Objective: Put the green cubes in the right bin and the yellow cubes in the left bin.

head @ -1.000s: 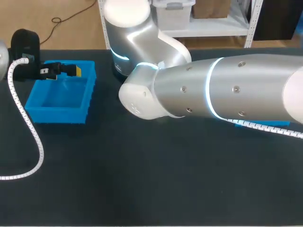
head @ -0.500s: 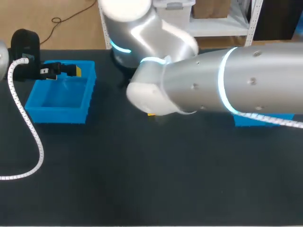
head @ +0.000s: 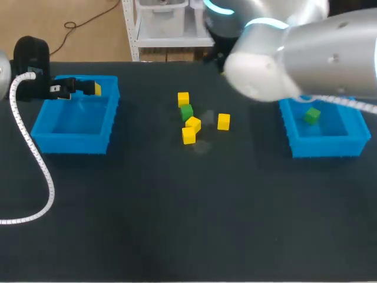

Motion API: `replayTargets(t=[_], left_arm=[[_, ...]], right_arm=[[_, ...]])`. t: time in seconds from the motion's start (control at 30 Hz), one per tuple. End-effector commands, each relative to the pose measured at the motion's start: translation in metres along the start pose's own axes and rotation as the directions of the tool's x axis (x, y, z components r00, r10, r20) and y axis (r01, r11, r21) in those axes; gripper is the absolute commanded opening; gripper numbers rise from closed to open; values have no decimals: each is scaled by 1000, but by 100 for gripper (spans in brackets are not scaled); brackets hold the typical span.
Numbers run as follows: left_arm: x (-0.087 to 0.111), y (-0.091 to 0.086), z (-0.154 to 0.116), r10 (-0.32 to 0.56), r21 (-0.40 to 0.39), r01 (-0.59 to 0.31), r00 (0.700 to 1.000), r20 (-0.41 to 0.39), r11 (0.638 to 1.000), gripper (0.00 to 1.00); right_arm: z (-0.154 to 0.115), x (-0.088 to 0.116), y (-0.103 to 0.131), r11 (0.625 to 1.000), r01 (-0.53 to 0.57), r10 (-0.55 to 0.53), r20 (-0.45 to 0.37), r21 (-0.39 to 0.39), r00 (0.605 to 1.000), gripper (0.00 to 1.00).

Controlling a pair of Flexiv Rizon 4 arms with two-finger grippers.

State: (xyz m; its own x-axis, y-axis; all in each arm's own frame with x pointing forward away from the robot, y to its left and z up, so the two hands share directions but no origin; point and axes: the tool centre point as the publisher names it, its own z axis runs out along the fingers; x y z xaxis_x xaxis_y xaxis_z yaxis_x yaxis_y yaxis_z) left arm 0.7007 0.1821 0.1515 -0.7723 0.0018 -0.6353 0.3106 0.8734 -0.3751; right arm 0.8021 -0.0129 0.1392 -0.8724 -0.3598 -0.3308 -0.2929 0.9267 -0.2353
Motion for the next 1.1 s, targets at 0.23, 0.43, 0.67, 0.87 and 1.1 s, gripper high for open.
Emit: replayTargets(t=[0.23,0.43,0.67,0.87,1.1], left_arm=[[1,2,0,2,11,-2,1000,6,1000,100],[1,2,0,2,11,-2,1000,6,1000,100],[1,2,0,2,11,-2,1000,6,1000,100],[1,2,0,2,11,-2,1000,6,1000,100],[1,2,0,2,11,-2,1000,6,1000,100]], right_arm=[[24,68,-111,971,-219,209,109,95,972,0],[49,107,-150,930,-327,327,29,170,944,0],[60,122,-144,926,-338,347,-21,169,938,100],[56,110,-131,937,-314,319,-7,150,948,100],[46,59,-68,978,-207,205,62,38,977,100]])
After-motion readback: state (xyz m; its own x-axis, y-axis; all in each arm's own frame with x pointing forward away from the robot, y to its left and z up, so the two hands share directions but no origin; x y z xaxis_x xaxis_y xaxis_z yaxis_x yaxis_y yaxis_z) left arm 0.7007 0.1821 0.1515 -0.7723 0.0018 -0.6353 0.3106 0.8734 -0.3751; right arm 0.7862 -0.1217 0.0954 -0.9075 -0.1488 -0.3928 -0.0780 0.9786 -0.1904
